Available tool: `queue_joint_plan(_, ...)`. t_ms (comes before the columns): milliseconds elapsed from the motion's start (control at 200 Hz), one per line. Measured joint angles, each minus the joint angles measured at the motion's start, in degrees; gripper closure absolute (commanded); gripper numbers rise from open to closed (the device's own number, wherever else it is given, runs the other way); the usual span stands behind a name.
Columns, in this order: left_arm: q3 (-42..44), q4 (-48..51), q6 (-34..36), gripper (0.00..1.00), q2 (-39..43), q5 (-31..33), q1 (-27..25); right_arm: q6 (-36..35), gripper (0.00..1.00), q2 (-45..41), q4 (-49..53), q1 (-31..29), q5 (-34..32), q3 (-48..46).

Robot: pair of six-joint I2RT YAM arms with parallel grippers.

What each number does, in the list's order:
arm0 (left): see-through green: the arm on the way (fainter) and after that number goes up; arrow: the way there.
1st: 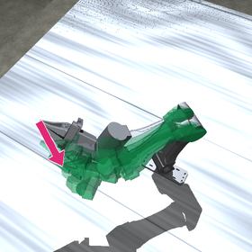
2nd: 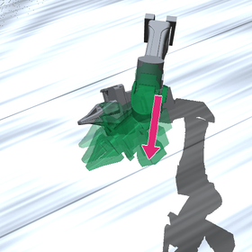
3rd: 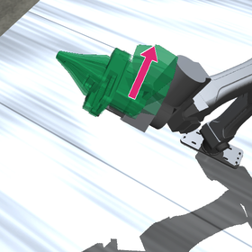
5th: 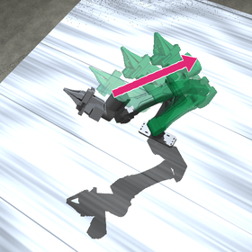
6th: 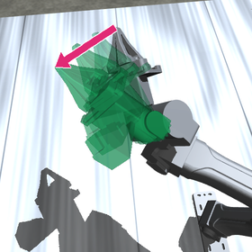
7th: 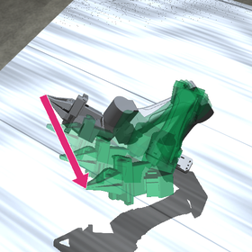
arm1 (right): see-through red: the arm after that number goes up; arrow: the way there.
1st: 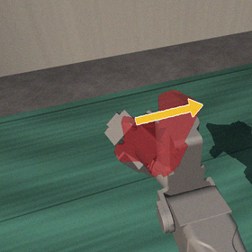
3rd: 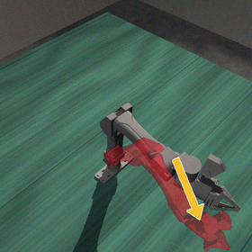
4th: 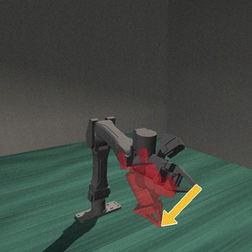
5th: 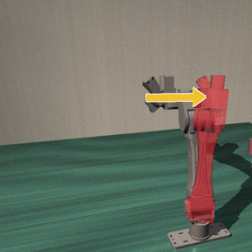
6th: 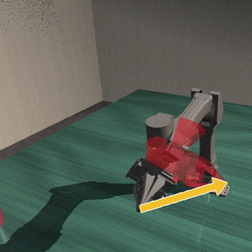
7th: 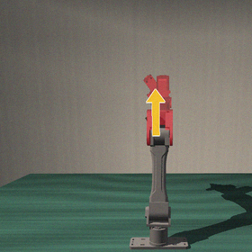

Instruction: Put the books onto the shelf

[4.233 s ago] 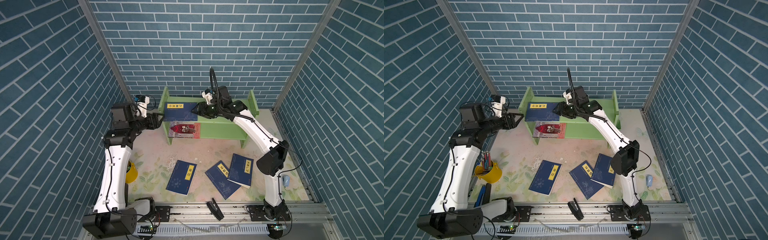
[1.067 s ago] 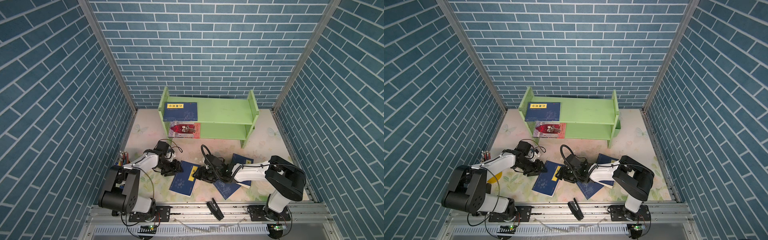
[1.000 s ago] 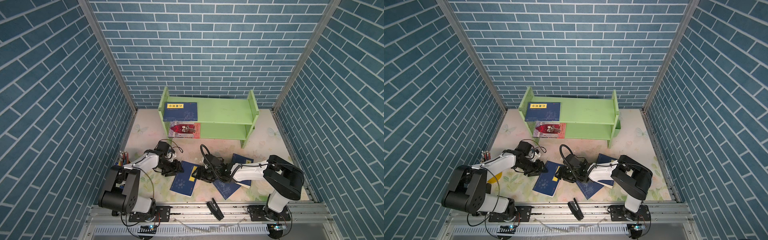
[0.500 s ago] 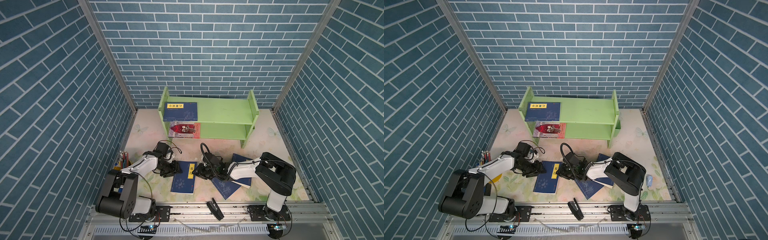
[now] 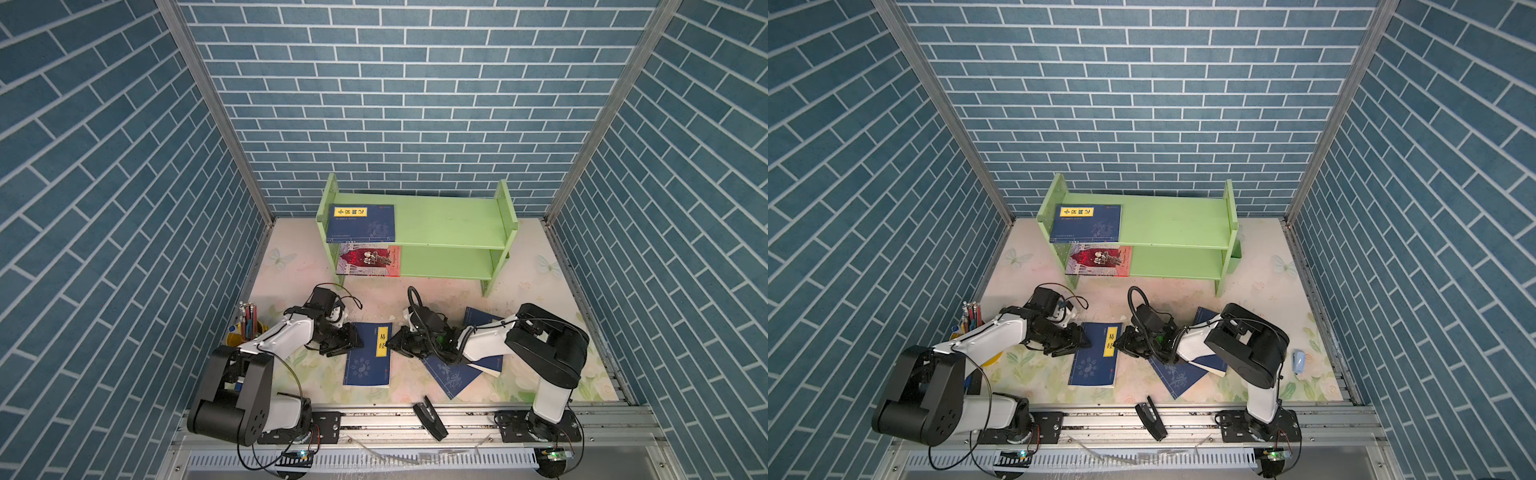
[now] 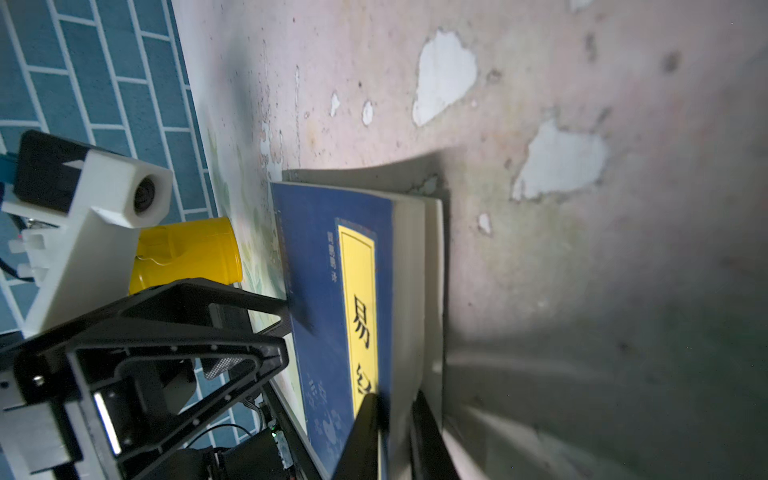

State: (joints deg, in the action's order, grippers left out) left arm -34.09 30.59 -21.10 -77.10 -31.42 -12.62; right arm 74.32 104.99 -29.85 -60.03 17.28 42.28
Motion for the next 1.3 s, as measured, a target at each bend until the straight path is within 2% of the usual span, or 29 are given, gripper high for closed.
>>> queue_joint_plan(120,0.00,-0.11,-0.20,0.50,0.00,-0.63,0.00,0.02,0.67,0.52,-1.31,0.11,0.68,0.00)
queue_joint_plan(215,0.02,-0.26,-0.31,0.50,0.00,-1.05,-0.02,-0.13,0.67,0.55,-1.79,0.13,1.03,0.00)
queue_joint_plan(275,0.07,-0.55,-0.39,0.50,0.02,-1.44,-0.02,-0.57,0.74,0.55,-1.57,0.13,1.05,0.00)
queue_joint_plan(340,0.07,-1.09,-0.46,0.49,0.07,-2.27,-0.07,-0.92,0.87,0.57,-0.81,0.11,1.18,0.00)
queue_joint_plan(420,0.07,-1.42,-0.55,0.45,0.37,-2.75,-0.07,-1.18,1.00,0.52,-0.74,0.15,1.42,0.02)
queue_joint_plan(605,0.07,-1.49,-0.35,0.36,3.19,-3.43,-0.09,-1.27,1.00,-0.13,-1.07,0.15,1.55,-0.13)
queue_joint_plan(765,-1.42,0.35,1.38,0.38,9.55,-3.30,0.94,-1.31,1.00,-3.78,-2.62,0.28,2.16,-2.69)
queue_joint_plan(995,-10.21,3.10,7.45,0.41,23.12,-5.64,2.56,-3.04,1.00,-11.96,-1.70,0.81,6.01,-4.48)
queue_joint_plan(1120,-14.60,4.44,9.33,0.42,27.15,-9.29,3.98,-5.90,1.00,-18.16,1.86,0.98,8.39,-4.17)
queue_joint_plan(1301,-22.03,8.85,10.01,0.42,25.99,-13.88,7.72,-10.75,1.00,-25.46,11.85,1.86,10.84,-0.66)
